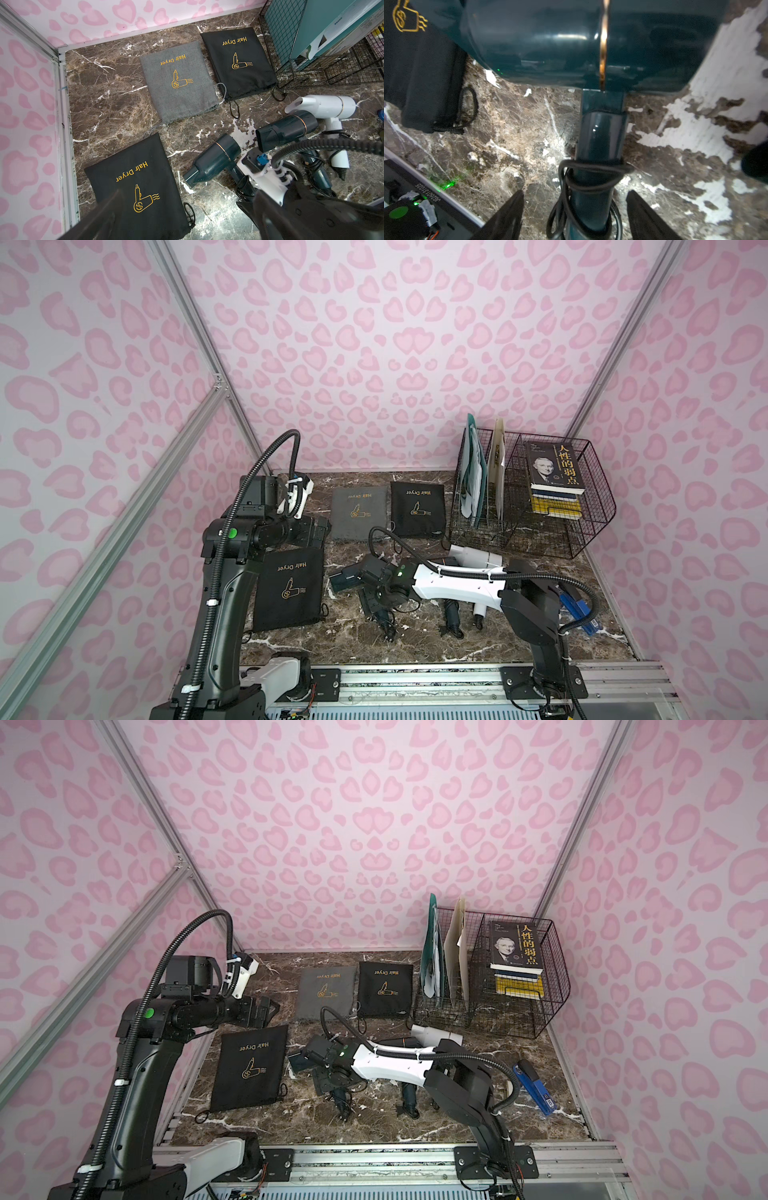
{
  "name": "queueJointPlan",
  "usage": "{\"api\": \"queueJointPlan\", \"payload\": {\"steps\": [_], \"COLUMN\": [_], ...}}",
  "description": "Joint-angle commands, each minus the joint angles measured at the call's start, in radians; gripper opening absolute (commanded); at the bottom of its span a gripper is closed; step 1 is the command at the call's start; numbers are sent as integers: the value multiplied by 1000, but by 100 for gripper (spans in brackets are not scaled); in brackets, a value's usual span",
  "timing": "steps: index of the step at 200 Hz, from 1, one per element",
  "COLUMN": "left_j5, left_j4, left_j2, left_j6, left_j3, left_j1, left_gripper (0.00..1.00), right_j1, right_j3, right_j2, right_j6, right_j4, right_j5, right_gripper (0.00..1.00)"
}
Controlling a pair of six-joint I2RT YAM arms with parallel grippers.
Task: Pack away hair dryers
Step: Pick up the hair dryer from the center of the board.
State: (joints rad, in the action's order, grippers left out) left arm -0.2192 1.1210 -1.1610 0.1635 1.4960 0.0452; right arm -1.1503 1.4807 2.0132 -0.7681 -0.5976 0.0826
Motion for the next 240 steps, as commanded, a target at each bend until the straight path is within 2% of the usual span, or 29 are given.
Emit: {"api": "queueJointPlan", "payload": {"steps": [1,33,110,127,175,184,197,206,216,231,240], "left_j5": [-31,-45,-80,-95,-148,-149,-149,-149,-149,-150,-152], "left_j4": [8,6,30,47,103,108,114,118,120,123,126], "left_j2": [-5,-10,-12,-15,-46,-50,-52,-55,-53,-54,-57], "left_j6": [21,28,55,71,71,70,71,71,71,69,69], "left_j3": [-10,-15,-14,-10,14,20,26,31,36,43,49], "left_j1": [1,0,1,0,0,1,0,-1,1,0,0], "left_gripper": [99,99,99,99,99,99,99,99,100,99,99], "right_j1": [3,13,14,13,1,0,0,-1,0,-2,-3], "right_j3": [-5,-16,10,19,54,54,53,52,48,39,32], "right_j2": [22,44,92,105,134,137,139,139,137,129,122], "right_j6": [-17,-16,-6,0,9,13,13,14,15,21,25], "right_j4": [-24,-32,-96,-116,-171,-171,-168,-165,-163,-149,-136], "right_j5": [-6,-17,-65,-79,-125,-125,-128,-129,-134,-133,-132], "right_gripper": [77,72,69,62,51,43,40,30,27,12,10]}}
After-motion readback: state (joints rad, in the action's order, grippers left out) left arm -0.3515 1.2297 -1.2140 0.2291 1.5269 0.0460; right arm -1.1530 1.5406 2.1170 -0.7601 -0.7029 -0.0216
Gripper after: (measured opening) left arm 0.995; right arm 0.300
